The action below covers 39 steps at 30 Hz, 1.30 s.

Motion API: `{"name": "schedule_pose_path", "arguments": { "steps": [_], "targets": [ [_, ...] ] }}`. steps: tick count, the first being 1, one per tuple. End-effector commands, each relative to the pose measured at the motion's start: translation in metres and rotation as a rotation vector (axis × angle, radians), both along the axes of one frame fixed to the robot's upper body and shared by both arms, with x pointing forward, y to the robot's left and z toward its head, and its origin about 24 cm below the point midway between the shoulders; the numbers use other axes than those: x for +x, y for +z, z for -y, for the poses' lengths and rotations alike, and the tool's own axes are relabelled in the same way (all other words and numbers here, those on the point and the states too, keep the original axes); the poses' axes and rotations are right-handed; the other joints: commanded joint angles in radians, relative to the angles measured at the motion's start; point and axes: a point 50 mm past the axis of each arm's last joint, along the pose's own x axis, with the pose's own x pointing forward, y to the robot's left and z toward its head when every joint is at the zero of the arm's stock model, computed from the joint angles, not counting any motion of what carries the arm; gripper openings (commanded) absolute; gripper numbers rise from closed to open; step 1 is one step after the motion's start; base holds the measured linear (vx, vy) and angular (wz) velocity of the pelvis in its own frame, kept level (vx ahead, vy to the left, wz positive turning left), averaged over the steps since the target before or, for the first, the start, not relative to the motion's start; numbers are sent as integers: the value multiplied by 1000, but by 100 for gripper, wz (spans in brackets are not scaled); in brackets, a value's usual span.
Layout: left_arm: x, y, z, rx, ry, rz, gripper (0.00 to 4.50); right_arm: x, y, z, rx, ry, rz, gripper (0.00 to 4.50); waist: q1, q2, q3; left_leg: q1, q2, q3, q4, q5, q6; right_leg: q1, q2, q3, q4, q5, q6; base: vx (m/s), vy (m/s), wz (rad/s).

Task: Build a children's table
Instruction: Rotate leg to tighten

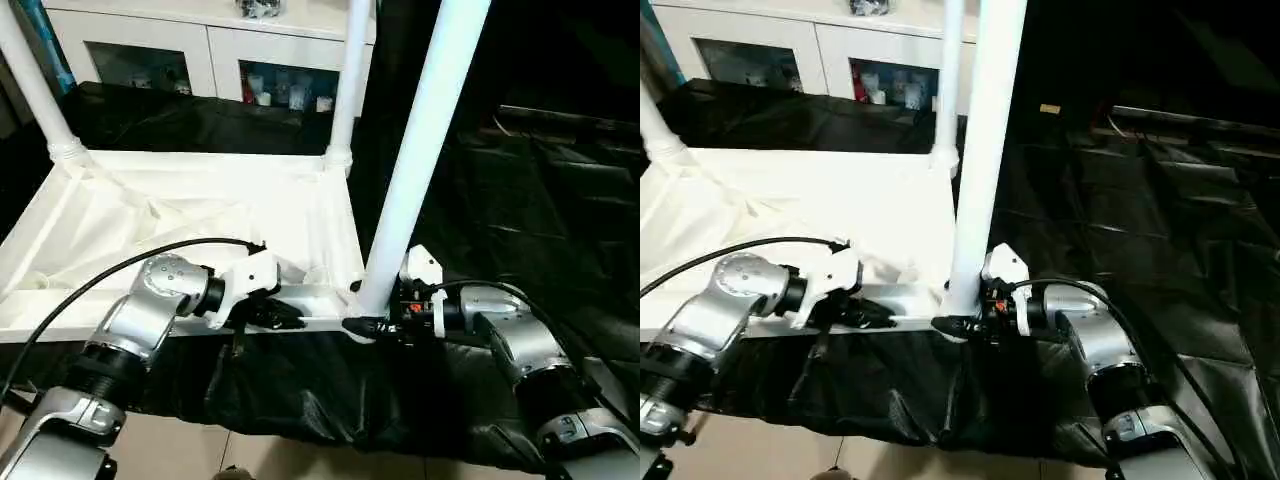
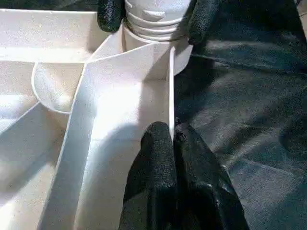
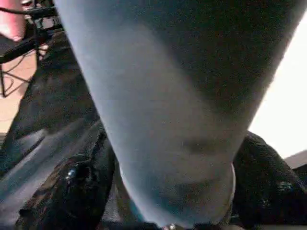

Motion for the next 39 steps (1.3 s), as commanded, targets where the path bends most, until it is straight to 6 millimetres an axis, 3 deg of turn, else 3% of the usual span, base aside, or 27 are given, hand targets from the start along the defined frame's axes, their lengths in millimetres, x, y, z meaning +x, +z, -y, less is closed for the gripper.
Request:
{"name": "schedule_pose_path", "arguments": {
  "steps": [1, 5, 8, 11, 13, 14, 21, 23, 32, 33, 36, 39],
  "targets": [
    [-4, 0, 10, -8, -50, 5, 0, -7, 0, -11, 5, 79, -18, 304, 3, 5, -58, -3, 48, -9, -57, -72, 67, 55, -92, 58, -62, -18, -227, 0, 0, 0],
    [-3, -1, 11, -11, -44, 6, 0, -8, -1, -12, 19, 60, -28, 278, 4, 4, -58, -3, 48, -9, -56, -72, 67, 56, -93, 58, -63, -26, -224, 0, 0, 0],
    [2, -2, 16, -24, 8, 18, 0, -3, -5, -16, 47, -57, -33, 272, 3, 4, -58, -3, 48, -9, -58, -78, 58, 54, -94, 59, -65, -42, -220, 0, 0, 0],
    [14, -2, 29, -30, 122, 43, 0, 12, -13, -20, 18, -289, -15, 270, -4, 3, -50, 5, 47, -12, -65, -138, 19, 47, -98, 61, -82, -176, -198, 0, 0, 0],
    [24, -3, 48, -52, 200, 51, 0, 23, -19, -27, -2, -481, -18, 270, -9, 3, -47, 9, 44, -13, -70, -177, -10, 44, -99, 62, -92, -290, -170, 0, 0, 0],
    [24, -3, 50, -52, 206, 52, 0, 24, -20, -28, -1, -499, -21, 270, -11, 3, -46, 11, 43, -14, -71, -188, -13, 42, -99, 63, -96, -312, -162, 0, 0, 0],
    [29, -9, 95, -69, 307, 67, 0, 33, -25, -58, -28, -729, -38, 270, -11, 1, -52, 7, 42, -13, -67, -153, 1, 46, -98, 65, -90, -225, -163, 0, 0, 0],
    [28, -10, 102, -73, 295, 65, 0, 32, -25, -64, -35, -715, -3, 325, -9, 4, -54, 3, 42, -13, -66, -133, 9, 48, -97, 64, -86, -186, -162, 0, 0, 0],
    [29, -9, 82, -56, 285, 68, 0, 32, -20, -50, 11, -623, 7, 405, -6, 4, -52, 3, 44, -14, -70, -163, 20, 50, -98, 64, -90, -200, -159, 0, 0, 0],
    [27, -8, 72, -58, 255, 71, 0, 31, -17, -40, 1, -563, 35, 420, -5, 4, -54, 2, 43, -14, -69, -155, 27, 53, -98, 63, -88, -182, -163, 0, 0, 0],
    [24, -6, 65, -70, 224, 73, 0, 29, -16, -34, -2, -524, 47, 428, -6, 1, -56, -3, 44, -14, -67, -122, 42, 57, -98, 63, -80, -119, -172, 0, 0, 0],
    [14, -1, 47, -87, 110, 60, 0, 19, -7, -22, 41, -321, 35, 428, -10, 2, -62, -5, 44, -12, -59, -73, 79, 61, -94, 61, -67, 0, -206, 0, 0, 0]
  ]
}}
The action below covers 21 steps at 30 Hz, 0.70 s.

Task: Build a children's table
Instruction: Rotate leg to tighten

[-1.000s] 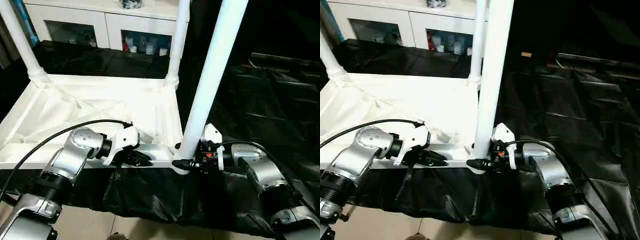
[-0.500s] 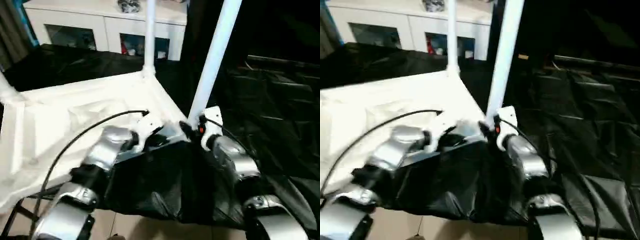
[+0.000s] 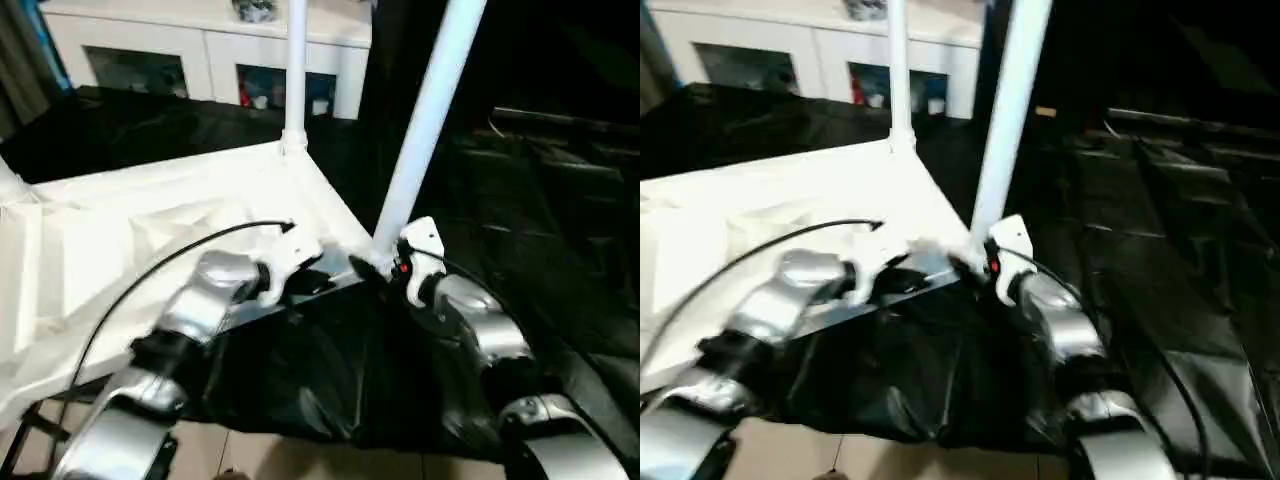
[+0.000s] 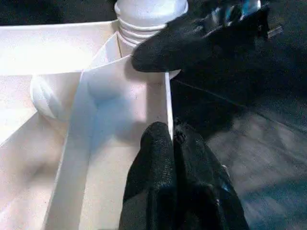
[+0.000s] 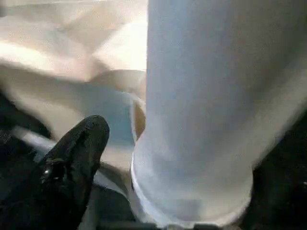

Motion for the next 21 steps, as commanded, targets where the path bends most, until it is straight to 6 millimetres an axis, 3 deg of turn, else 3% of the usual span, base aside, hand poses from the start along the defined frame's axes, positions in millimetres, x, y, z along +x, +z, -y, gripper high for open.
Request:
{"name": "schedule_pose_path", "arguments": {
  "steps": [1, 2, 4, 9, 13, 21],
  "targets": [
    [-8, 6, 10, -34, -132, 3, 0, -12, 1, -14, 29, 194, -27, 428, 4, 3, -62, -7, 45, -11, -50, -68, 90, 61, -94, 62, -62, 26, -210, 0, 0, 0],
    [-10, 7, 6, -35, -150, -5, 0, -16, 3, -11, 27, 257, -33, 428, 3, 3, -62, -10, 44, -10, -49, -51, 107, 59, -90, 60, -58, 66, -226, 0, 0, 0],
    [-13, 8, 1, -30, -174, -12, 0, -20, 4, -9, 12, 323, -30, 428, 4, 4, -63, -10, 45, -9, -46, -41, 111, 56, -89, 59, -56, 77, -234, 0, 0, 0],
    [-20, 8, -12, -5, -242, -42, 0, -32, 5, -3, -17, 479, -54, 403, 10, 4, -57, -10, 49, -9, -49, -95, 89, 54, -91, 57, -63, -20, -226, 0, 0, 0],
    [-23, 7, -16, 5, -261, -51, 0, -37, 3, 1, -37, 521, -71, 363, 15, 1, -57, -8, 47, -7, -49, -99, 73, 52, -91, 60, -66, -54, -211, 0, 0, 0],
    [-26, 7, -18, 7, -279, -61, 0, -41, 4, -2, 5, 529, -91, 291, 16, 0, -59, -8, 46, -8, -47, -77, 78, 52, -90, 58, -62, -20, -216, 0, 0, 0]
  ]
}}
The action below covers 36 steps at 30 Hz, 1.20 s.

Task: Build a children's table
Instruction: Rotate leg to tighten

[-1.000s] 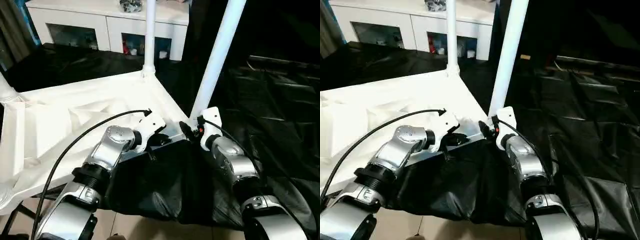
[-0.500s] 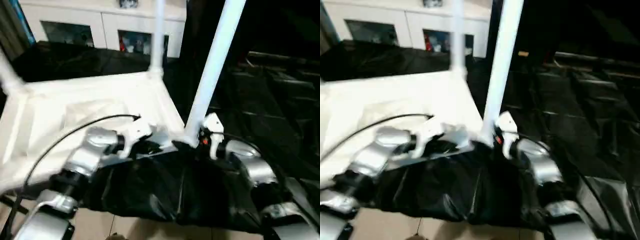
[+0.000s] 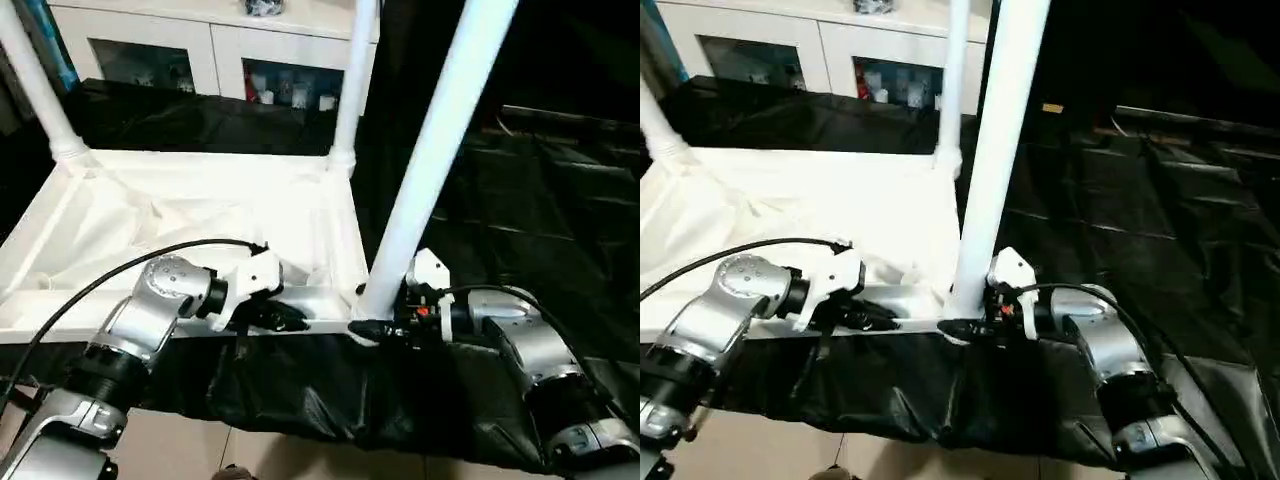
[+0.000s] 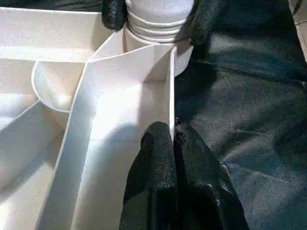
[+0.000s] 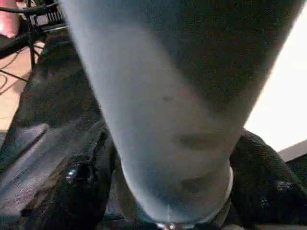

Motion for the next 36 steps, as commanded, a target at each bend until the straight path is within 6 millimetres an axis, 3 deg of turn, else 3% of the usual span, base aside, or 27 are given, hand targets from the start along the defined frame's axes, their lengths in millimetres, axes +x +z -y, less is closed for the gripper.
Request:
{"name": "schedule_pose_path", "arguments": {
  "steps": [1, 7, 8, 9, 10, 12, 13, 14, 16, 21, 22, 26, 29, 31, 34, 36],
  "targets": [
    [-4, 0, 14, -30, -50, 7, 0, -6, -4, -13, 27, 48, -35, 281, 1, 1, -59, 0, 45, -8, -55, -78, 72, 62, -90, 58, -66, -26, -214, 0, 0, 0],
    [-1, -2, 15, -22, -7, 10, 0, -1, -6, -17, 68, -67, -42, 269, -1, 1, -56, -1, 44, -10, -58, -103, 51, 60, -92, 59, -72, -82, -201, 0, 0, 0],
    [7, -4, 21, -11, 68, 27, 0, 8, -10, -19, 57, -211, -29, 268, -3, 0, -56, 0, 44, -10, -58, -102, 45, 59, -92, 59, -73, -94, -196, 0, 0, 0],
    [15, -5, 28, -9, 134, 40, 0, 17, -15, -21, 44, -352, -25, 267, -9, 3, -51, 5, 43, -8, -61, -124, 29, 50, -93, 60, -83, -150, -191, 0, 0, 0],
    [21, -6, 36, -7, 188, 49, 0, 24, -20, -23, 30, -467, -25, 267, -10, 3, -51, 10, 42, -12, -65, -161, -1, 51, -96, 57, -91, -251, -174, 0, 0, 0],
    [25, -6, 44, -16, 226, 58, 0, 27, -22, -26, 28, -530, -28, 266, -14, 3, -52, 8, 43, -14, -67, -181, -17, 52, -97, 59, -96, -304, -150, -27, 0, -1],
    [26, -7, 48, -20, 243, 63, 0, 28, -23, -28, 26, -562, -32, 266, -14, 4, -52, 10, 44, -14, -66, -182, -16, 49, -98, 60, -96, -294, -150, 0, 0, 0],
    [31, -8, 65, -36, 300, 73, 0, 34, -27, -36, 10, -675, -45, 266, -14, 10, -54, 10, 45, -14, -67, -173, -17, 49, -96, 62, -90, -232, -165, 0, 0, 0],
    [32, -10, 82, -46, 334, 79, 0, 38, -30, -44, -23, -758, -47, 266, -17, 5, -55, 9, 41, -12, -64, -167, -11, 50, -94, 62, -90, -208, -169, 0, 0, 0],
    [30, -14, 98, -40, 325, 88, 0, 40, -27, -57, 1, -772, -41, 266, -9, 6, -57, 3, 40, -12, -63, -160, 9, 54, -95, 61, -90, -199, -154, 0, 0, 0],
    [29, -14, 98, -41, 318, 86, 0, 40, -25, -57, 10, -756, -29, 321, -9, 8, -56, 4, 40, -13, -64, -165, 10, 52, -94, 60, -91, -201, -153, 0, 0, 0],
    [28, -14, 92, -27, 290, 88, 0, 41, -22, -56, 33, -721, -11, 346, -7, 8, -56, 3, 41, -13, -65, -177, 11, 53, -96, 61, -92, -210, -150, 0, 0, 0],
    [28, -13, 79, -17, 271, 97, 0, 40, -20, -47, 42, -668, 5, 383, -8, 8, -57, 0, 42, -14, -65, -170, 19, 55, -96, 62, -89, -188, -154, 0, 0, 0],
    [25, -11, 63, -23, 224, 97, 0, 37, -17, -35, 29, -567, 39, 392, -7, 7, -61, -7, 41, -14, -61, -134, 37, 63, -95, 60, -81, -116, -164, 0, 0, 0],
    [18, -8, 51, -37, 147, 84, 0, 32, -13, -23, 21, -448, 64, 419, -14, 7, -63, -7, 40, -12, -58, -95, 57, 64, -93, 59, -71, -26, -195, 0, 0, 0],
    [16, -8, 46, -30, 122, 80, 0, 29, -11, -20, 21, -396, 69, 419, -14, 9, -61, -5, 41, -10, -57, -100, 69, 61, -91, 59, -73, -22, -205, 0, 0, 0]
  ]
}}
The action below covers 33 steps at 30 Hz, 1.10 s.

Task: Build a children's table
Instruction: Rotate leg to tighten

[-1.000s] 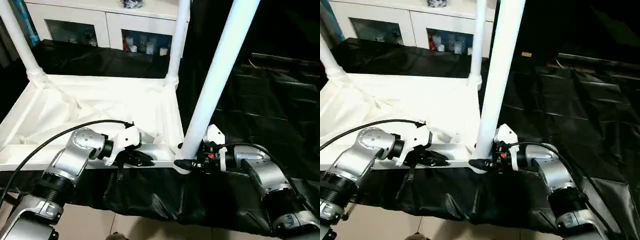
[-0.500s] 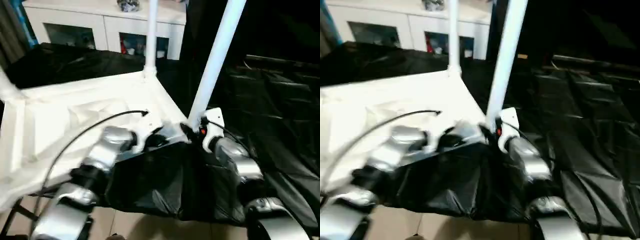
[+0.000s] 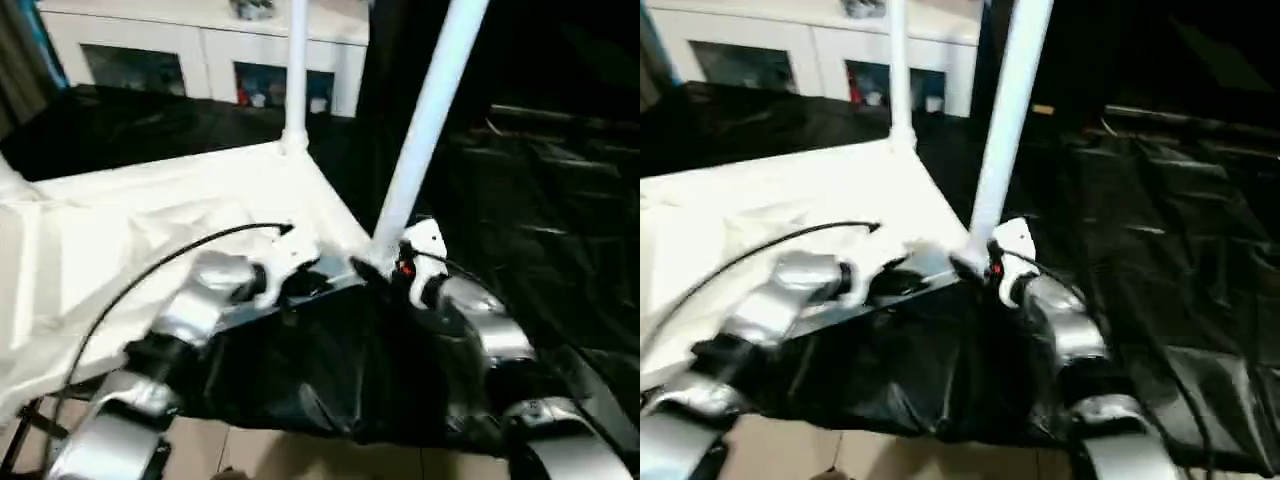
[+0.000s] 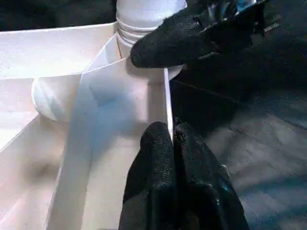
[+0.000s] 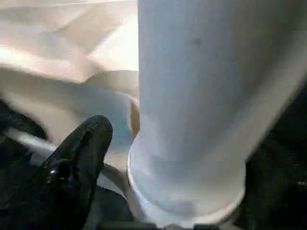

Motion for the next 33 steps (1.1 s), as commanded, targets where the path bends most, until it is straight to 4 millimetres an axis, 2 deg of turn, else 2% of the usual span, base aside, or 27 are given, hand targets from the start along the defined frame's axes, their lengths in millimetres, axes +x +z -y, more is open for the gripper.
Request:
{"name": "schedule_pose_path", "arguments": {
  "steps": [1, 4, 6, 9, 12, 14, 15, 21, 23, 26, 27, 28, 29, 30, 31, 33],
  "targets": [
    [-10, 0, 7, -3, -128, -21, 0, -10, 0, -9, 11, 166, -13, 419, 3, 7, -59, -2, 42, -9, -57, -111, 77, 62, -92, 59, -73, -37, -209, 0, 0, 0],
    [-14, 3, -4, -3, -188, -42, 0, -20, 5, -5, 15, 333, -26, 419, 3, 8, -56, -1, 44, -11, -59, -141, 77, 61, -90, 58, -77, -77, -209, 0, 0, 0],
    [-16, 3, -6, -2, -202, -50, 0, -23, 6, -4, 8, 370, -28, 419, 5, 9, -55, 0, 46, -11, -60, -154, 72, 59, -91, 58, -78, -101, -208, 0, 0, 0],
    [-21, 3, -14, 22, -254, -66, 0, -30, 5, -1, -14, 479, -62, 386, 6, 8, -53, 0, 47, -11, -61, -161, 64, 59, -91, 58, -80, -126, -207, 0, 0, 0],
    [-24, 4, -18, 24, -276, -77, 0, -32, 6, -2, 0, 515, -80, 376, 7, 9, -55, 1, 47, -11, -60, -158, 60, 58, -92, 58, -78, -129, -209, 0, 0, 0],
    [-25, 5, -21, 25, -288, -82, 0, -33, 8, -3, 12, 539, -87, 349, 10, 8, -56, 1, 47, -9, -59, -144, 62, 58, -90, 57, -76, -104, -215, 0, 0, 0],
    [-25, 5, -21, 25, -288, -82, 0, -33, 8, -3, 12, 539, -87, 349, 10, 9, -55, 1, 47, -10, -60, -137, 61, 58, -89, 57, -74, -95, -216, 0, 0, 0],
    [-27, 6, -24, 30, -313, -99, 0, -39, 8, -6, 23, 593, -112, 300, 17, 8, -55, 1, 46, -9, -59, -138, 56, 57, -90, 57, -74, -98, -211, 0, 0, 0],
    [-25, 6, -23, 28, -289, -92, 0, -37, 5, -9, 32, 541, -110, 281, 18, 8, -55, 3, 46, -9, -60, -149, 51, 56, -91, 57, -77, -122, -207, 0, 0, 0],
    [-17, 2, -17, 41, -202, -71, 0, -25, -2, -14, 10, 351, -95, 274, 11, 6, -51, 2, 45, -11, -64, -168, 33, 52, -92, 58, -83, -180, -191, 0, 0, 0],
    [-16, 2, -17, 43, -195, -70, 0, -24, -2, -14, 7, 337, -95, 272, 9, 9, -47, 7, 43, -13, -68, -202, 18, 50, -95, 57, -93, -263, -177, 0, 0, 0],
    [-15, 2, -17, 45, -188, -68, 0, -23, -3, -15, 5, 322, -95, 270, 7, 7, -47, 8, 43, -14, -68, -211, 11, 50, -96, 58, -96, -298, -167, 0, 0, 0],
    [-10, 1, -10, 34, -127, -59, 0, -13, -6, -18, -4, 166, -88, 269, 4, 6, -48, 6, 43, -15, -68, -212, 3, 51, -97, 60, -98, -332, -153, 0, 0, 0],
    [-8, 0, -6, 30, -97, -53, 0, -9, -8, -21, -3, 89, -91, 269, 0, 7, -47, 9, 43, -15, -70, -214, -7, 44, -95, 61, -98, -333, -152, 0, 0, 0],
    [-4, 0, 1, 23, -59, -47, 0, -4, -10, -23, 1, -12, -102, 269, -5, 8, -48, 9, 44, -19, -73, -221, -20, 46, -96, 59, -96, -341, -152, 0, 0, 0],
    [2, -1, 11, 15, 12, -32, 0, 0, -13, -30, 3, -106, -108, 269, -3, 7, -50, 11, 44, -16, -69, -217, -17, 44, -95, 61, -97, -316, -150, 0, 0, 0]
  ]
}}
